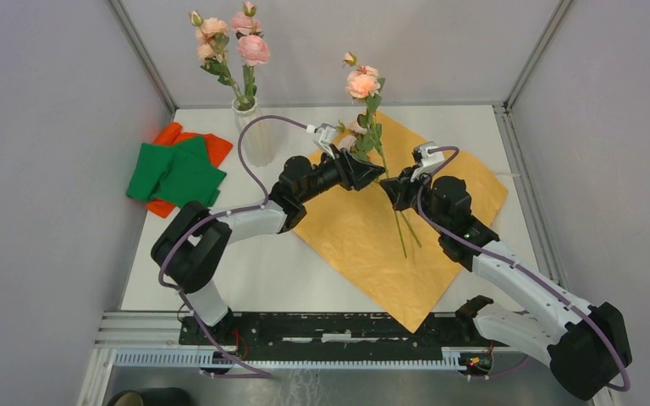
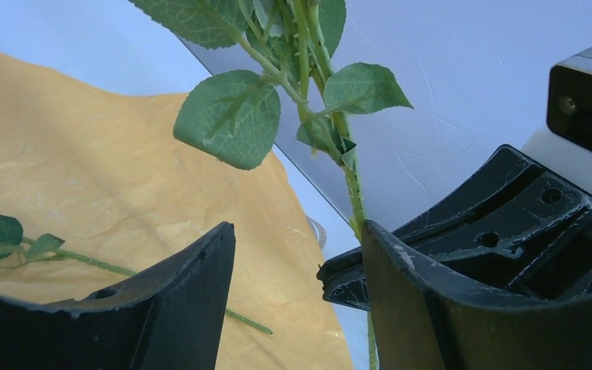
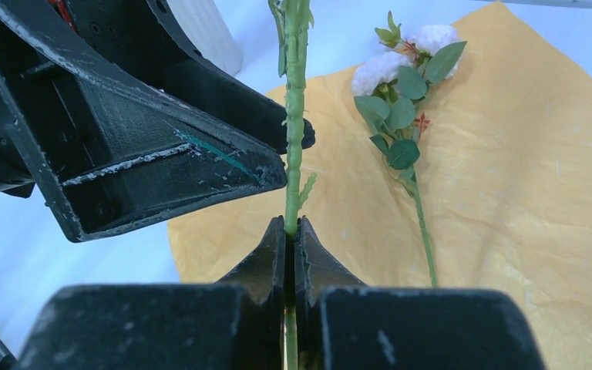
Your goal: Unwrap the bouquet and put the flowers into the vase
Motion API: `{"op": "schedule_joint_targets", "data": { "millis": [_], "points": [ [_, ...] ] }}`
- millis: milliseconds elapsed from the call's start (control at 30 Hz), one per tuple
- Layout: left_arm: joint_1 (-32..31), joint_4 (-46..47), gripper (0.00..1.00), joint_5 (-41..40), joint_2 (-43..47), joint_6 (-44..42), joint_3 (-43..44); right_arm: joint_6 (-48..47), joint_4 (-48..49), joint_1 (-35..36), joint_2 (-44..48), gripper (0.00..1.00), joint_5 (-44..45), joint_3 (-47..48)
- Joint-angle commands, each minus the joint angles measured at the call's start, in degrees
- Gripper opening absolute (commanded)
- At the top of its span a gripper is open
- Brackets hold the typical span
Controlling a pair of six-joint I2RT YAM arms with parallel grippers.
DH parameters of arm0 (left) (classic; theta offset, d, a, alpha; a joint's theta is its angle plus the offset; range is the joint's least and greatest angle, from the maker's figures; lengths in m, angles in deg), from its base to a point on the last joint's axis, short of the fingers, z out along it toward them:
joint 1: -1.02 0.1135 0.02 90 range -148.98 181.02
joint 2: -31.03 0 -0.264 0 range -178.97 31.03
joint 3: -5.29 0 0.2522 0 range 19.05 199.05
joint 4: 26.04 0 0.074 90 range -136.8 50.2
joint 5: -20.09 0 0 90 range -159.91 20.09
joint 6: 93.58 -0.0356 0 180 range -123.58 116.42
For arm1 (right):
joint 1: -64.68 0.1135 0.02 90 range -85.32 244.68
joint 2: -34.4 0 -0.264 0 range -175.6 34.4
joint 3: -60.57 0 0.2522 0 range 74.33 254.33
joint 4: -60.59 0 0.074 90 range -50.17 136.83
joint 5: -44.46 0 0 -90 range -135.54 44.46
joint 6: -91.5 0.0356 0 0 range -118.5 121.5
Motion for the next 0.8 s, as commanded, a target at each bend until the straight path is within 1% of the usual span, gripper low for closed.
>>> {"op": "schedule_joint_targets", "data": {
  "millis": [0, 167, 333, 433, 533, 567, 633, 700, 733, 767],
  "points": [
    [-0.76, 4.67, 0.66, 2.49, -2.05, 0.77, 4.0, 0.15, 4.13, 0.98, 1.55, 0.0, -3.47, 0.04],
    [-1.02, 4.28, 0.65, 3.4, 1.79, 0.17, 2.41, -1.31, 2.71, 0.93, 2.65, 0.0, 0.56, -0.79],
    [-1.14, 0.79, 0.66, 2.98, 6.56, -1.86, 1.53, -1.7, 2.67, 0.97, 2.15, 0.0, 0.84, -0.92],
    [-1.17, -0.99, 0.66, 2.27, 6.31, -3.25, 3.02, -0.74, 3.47, 0.92, 1.74, 0.0, -1.02, -1.15],
    [-1.19, -1.61, 0.6, 2.78, 3.84, -2.88, 6.3, -0.37, 3.51, 0.97, 1.8, 0.0, -1.37, -1.37],
    [-1.13, -1.61, 0.51, 3.53, 2.81, -2.5, 7.48, -0.33, 3.34, 0.98, 2.02, 0.0, -1.27, -1.42],
    [-1.19, -1.45, 0.27, 4.55, 1.15, -1.57, 9.72, -0.38, 2.82, 0.99, 2.64, 0.0, -1.14, -1.37],
    [-1.14, -0.91, 0.1, 5.07, 0.12, -1.0, 10.73, -0.86, 2.25, 0.91, 3.39, 0.0, -0.58, -1.33],
    [-1.17, -1.02, 0.03, 4.9, -0.19, -1.02, 11.01, -1.08, 1.81, 0.97, 3.55, 0.0, -0.04, -1.29],
    [-1.17, -1.4, 0.02, 4.01, -0.14, -1.33, 10.98, -1.55, 1.35, 0.92, 3.56, 0.0, 0.51, -1.1]
  ]
}}
